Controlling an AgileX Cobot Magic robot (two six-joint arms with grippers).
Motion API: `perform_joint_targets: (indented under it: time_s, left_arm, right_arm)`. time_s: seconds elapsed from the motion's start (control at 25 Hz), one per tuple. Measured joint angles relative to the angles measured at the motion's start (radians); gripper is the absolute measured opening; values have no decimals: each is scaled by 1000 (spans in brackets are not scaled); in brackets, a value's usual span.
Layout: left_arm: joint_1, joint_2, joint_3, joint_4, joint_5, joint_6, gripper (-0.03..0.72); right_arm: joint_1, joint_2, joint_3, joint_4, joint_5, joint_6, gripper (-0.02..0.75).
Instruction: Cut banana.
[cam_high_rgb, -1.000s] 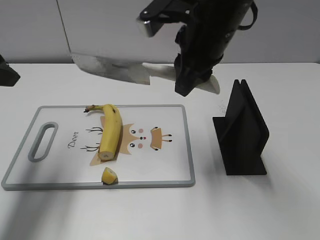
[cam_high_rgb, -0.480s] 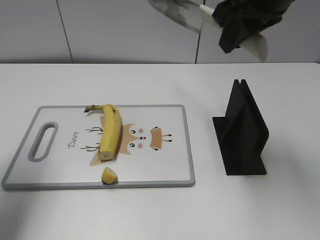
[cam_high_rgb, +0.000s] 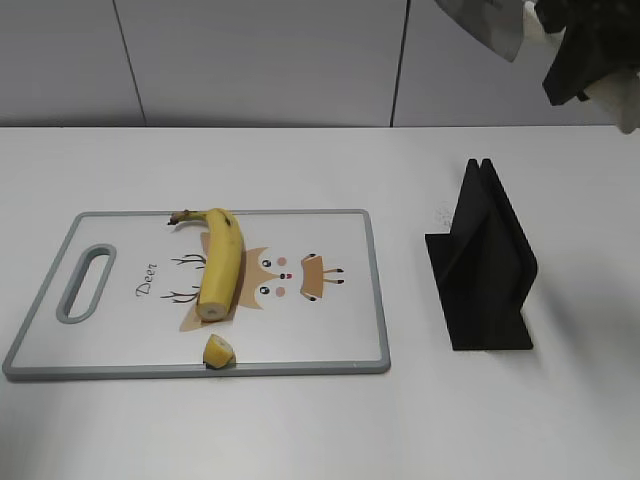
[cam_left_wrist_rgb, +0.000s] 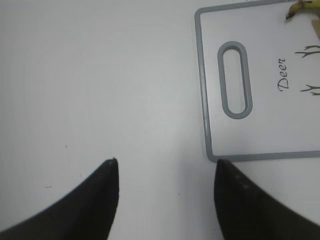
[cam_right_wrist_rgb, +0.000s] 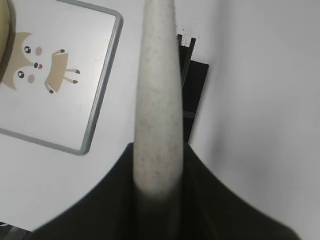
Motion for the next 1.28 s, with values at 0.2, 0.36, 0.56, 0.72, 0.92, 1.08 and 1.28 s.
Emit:
perform_joint_targets:
  time_s: [0.2,0.36,0.56,0.72,0.92,1.08,1.28]
  left_arm:
    - [0,-149,101,13,-34,0,575]
    - [0,-271,201,20,-57,-5,575]
    - [0,-430,359,21,-130,-34,575]
    - [0,-548,446,20,-91,-42,575]
    - [0,-691,504,20,-29,-52,572]
    - [0,-804,560,20,-17,-52,572]
    - [0,-948,564,20,-15,-52,567]
  right_arm:
    - [0,-35,113,-29,-65,119,171]
    - [-1,-39,172,-32,-73,160,171]
    - [-1,-40,217,-10,-81,178,171]
    - [-2,-40,244,26,-89,180,171]
    - [-2,-40,257,35,-90,180,171]
    - [-2,-40,258,37,-90,182,171]
    - [-2,-42,288,41,-83,182,171]
